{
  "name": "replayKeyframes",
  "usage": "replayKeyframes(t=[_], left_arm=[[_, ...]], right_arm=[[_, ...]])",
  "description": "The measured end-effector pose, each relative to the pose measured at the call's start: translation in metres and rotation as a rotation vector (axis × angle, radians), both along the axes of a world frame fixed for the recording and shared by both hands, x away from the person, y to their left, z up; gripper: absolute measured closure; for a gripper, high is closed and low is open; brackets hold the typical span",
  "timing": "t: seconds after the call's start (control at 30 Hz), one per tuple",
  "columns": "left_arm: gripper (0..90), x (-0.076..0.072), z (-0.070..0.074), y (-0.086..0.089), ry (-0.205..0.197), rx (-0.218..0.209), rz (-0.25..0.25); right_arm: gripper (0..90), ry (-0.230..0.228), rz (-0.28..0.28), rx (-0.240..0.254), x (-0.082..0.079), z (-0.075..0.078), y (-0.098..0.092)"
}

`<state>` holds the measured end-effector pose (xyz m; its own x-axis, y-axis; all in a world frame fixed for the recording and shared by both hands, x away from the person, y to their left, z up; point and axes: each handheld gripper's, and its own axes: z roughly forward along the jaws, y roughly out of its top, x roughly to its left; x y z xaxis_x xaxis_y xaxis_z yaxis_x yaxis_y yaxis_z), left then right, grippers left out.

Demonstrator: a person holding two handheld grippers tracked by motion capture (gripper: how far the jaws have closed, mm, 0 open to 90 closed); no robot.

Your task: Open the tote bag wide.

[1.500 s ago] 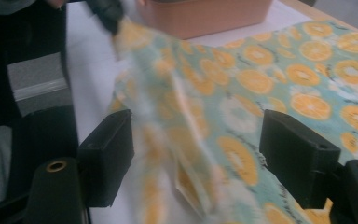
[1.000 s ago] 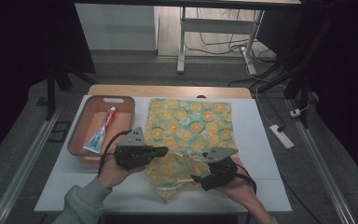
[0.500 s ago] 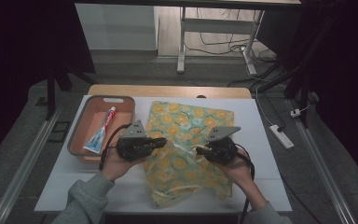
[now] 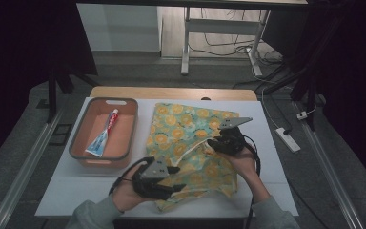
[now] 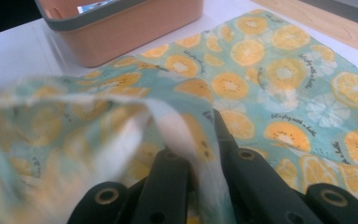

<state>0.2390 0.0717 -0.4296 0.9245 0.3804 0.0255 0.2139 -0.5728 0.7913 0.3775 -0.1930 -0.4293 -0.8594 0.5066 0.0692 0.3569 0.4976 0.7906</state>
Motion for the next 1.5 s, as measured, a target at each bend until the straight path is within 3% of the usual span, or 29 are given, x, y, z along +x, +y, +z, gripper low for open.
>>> replayKeyframes(t=[0.1, 0.23, 0.37, 0.43, 0.53, 0.67, 0.77, 0.8, 0.83, 1.03, 1.1, 1.27, 1.4, 1.5], left_arm=[[45.3, -0.009, -0.012, -0.022, 0.015, 0.049, -0.059], [44.7, -0.02, -0.029, -0.05, 0.004, 0.13, -0.12], [42.0, -0.013, -0.045, -0.069, 0.0, 0.181, -0.077], [42.0, -0.005, -0.054, -0.078, -0.027, 0.22, -0.05], [41.9, 0.011, -0.065, -0.087, -0.014, 0.245, -0.011], [44.6, 0.03, -0.076, -0.095, 0.011, 0.247, 0.02], [48.8, 0.037, -0.082, -0.099, 0.029, 0.255, 0.016], [57.1, 0.039, -0.084, -0.1, 0.036, 0.258, 0.016], [57.1, 0.04, -0.085, -0.1, 0.046, 0.259, 0.014], [87.5, 0.044, -0.087, -0.098, 0.073, 0.267, 0.002], [88.6, 0.041, -0.084, -0.095, 0.086, 0.258, -0.02], [88.7, 0.016, -0.06, -0.077, 0.08, 0.193, -0.1], [88.6, 0.0, -0.052, -0.065, 0.097, 0.152, -0.146], [88.6, -0.011, -0.051, -0.06, 0.103, 0.158, -0.177]], right_arm=[[88.0, 0.006, -0.006, -0.003, 0.002, -0.002, -0.002], [88.0, 0.014, -0.009, 0.001, 0.004, -0.004, -0.003], [88.0, 0.028, -0.021, 0.005, 0.007, -0.008, -0.005], [88.0, 0.028, -0.023, 0.006, 0.007, -0.008, -0.005], [88.0, 0.025, -0.018, 0.008, 0.008, -0.008, -0.005], [88.0, 0.028, -0.016, 0.013, 0.008, -0.009, -0.006], [88.0, 0.034, -0.017, 0.017, 0.008, -0.009, -0.006], [88.0, 0.032, -0.016, 0.016, 0.008, -0.009, -0.006], [88.0, 0.032, -0.016, 0.016, 0.008, -0.009, -0.006], [87.9, 0.016, -0.027, 0.023, 0.007, -0.006, -0.01], [88.0, 0.01, -0.036, 0.02, 0.007, -0.005, -0.013], [88.0, 0.012, -0.065, 0.038, 0.01, -0.003, -0.024], [87.9, 0.016, -0.083, 0.037, 0.013, -0.006, -0.028], [87.9, 0.013, -0.106, 0.027, 0.014, -0.007, -0.03]])
